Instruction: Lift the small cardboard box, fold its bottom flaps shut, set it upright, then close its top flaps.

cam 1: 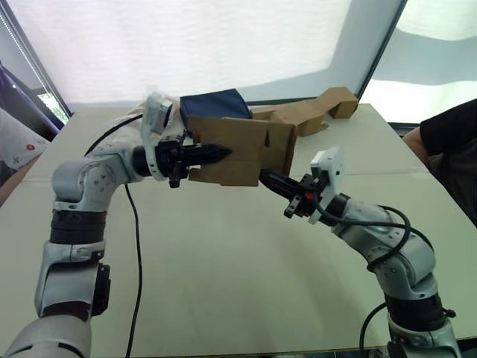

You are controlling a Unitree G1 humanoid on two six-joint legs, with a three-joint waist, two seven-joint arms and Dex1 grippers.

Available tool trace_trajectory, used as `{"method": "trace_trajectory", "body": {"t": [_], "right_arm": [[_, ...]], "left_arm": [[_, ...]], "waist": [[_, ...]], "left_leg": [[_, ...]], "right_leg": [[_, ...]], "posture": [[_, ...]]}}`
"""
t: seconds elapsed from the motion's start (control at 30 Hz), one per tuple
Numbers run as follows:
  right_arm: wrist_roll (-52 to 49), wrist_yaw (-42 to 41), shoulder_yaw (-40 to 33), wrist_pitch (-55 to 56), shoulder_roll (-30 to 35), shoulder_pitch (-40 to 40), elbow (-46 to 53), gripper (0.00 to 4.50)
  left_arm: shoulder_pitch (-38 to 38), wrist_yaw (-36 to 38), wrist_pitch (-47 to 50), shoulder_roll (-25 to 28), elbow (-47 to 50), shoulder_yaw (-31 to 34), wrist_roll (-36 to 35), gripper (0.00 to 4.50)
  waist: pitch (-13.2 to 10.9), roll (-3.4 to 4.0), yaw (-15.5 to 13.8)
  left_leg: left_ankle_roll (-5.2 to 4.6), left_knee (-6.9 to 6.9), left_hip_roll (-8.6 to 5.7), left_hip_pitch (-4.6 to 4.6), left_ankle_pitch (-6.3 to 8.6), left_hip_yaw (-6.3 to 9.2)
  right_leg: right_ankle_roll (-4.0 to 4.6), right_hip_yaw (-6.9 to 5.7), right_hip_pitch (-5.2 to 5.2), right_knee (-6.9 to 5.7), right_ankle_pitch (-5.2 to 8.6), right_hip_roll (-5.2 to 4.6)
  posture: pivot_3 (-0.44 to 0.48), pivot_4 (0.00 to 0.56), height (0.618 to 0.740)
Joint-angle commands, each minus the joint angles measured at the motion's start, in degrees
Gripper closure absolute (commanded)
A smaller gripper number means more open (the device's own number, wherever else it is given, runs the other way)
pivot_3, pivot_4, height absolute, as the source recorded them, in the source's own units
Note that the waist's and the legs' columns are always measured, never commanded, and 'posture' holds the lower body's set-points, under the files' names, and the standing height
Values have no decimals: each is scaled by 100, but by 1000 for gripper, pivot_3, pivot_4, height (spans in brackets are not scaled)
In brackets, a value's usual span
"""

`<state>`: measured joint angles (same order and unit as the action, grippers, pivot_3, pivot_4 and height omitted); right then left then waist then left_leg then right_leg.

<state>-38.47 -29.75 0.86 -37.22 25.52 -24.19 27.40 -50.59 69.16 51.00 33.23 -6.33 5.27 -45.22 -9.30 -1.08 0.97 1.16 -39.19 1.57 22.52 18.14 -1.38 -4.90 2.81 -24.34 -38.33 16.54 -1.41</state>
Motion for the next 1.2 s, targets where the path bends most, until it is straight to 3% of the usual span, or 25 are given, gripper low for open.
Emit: {"method": "trace_trajectory", "body": {"t": [0.03,0.23,0.5,0.67,0.73,0.83,0.9,1.07,1.2], "right_arm": [[0,-135,-30,123,-42,-175,14,4450],[-70,-401,-289,36,298,-238,-17,4450],[-1548,-634,-1638,-895,1265,-215,68,4450],[-1541,-366,-2044,-722,1214,-315,-496,4450],[-1125,-213,-1976,-391,1094,-397,-929,4450],[318,238,-1218,349,1030,-585,-1708,4450],[732,290,-912,569,935,-616,-1876,4450],[674,120,-690,710,388,-711,-1732,4450],[34,-62,-811,391,56,-672,-1257,4450]], "left_arm": [[-37,5,-24,18,170,65,-93,4500],[-24,-13,-67,37,144,87,-69,4500],[-9,18,-96,98,93,110,-73,4500],[-10,59,-96,102,48,120,-90,4500],[-24,66,-86,84,41,118,-101,4500],[-56,80,-74,64,61,81,-107,4500],[-50,96,-76,73,73,72,-101,4500],[-57,79,-75,93,71,77,-78,4500],[-66,79,-70,117,50,75,-61,4500]], "waist": [[0,0,-1],[0,0,-2],[-1,1,-15],[0,1,3],[0,1,4],[0,1,4],[0,1,6],[-2,4,12],[-2,4,5]], "left_leg": [[0,0,0,0,0,0],[0,0,-1,0,0,0],[0,0,-1,1,0,1],[-1,0,2,-1,0,0],[-1,0,2,-1,0,-1],[-1,0,0,-2,0,-4],[0,0,-2,-2,0,-6],[3,3,3,2,-2,-6],[7,1,2,2,-4,-5]], "right_leg": [[0,0,0,0,0,0],[0,0,0,0,0,-2],[0,-1,1,1,0,-7],[0,1,1,0,0,-5],[0,1,1,0,0,-4],[0,2,1,0,0,-2],[0,3,0,-1,0,-1],[0,5,-9,-4,0,-3],[0,4,-8,-9,0,-4]], "posture": [[0,150,740],[0,150,740],[0,150,740],[0,150,740],[0,150,740],[0,150,740],[0,150,740],[0,150,740],[0,150,740]]}}
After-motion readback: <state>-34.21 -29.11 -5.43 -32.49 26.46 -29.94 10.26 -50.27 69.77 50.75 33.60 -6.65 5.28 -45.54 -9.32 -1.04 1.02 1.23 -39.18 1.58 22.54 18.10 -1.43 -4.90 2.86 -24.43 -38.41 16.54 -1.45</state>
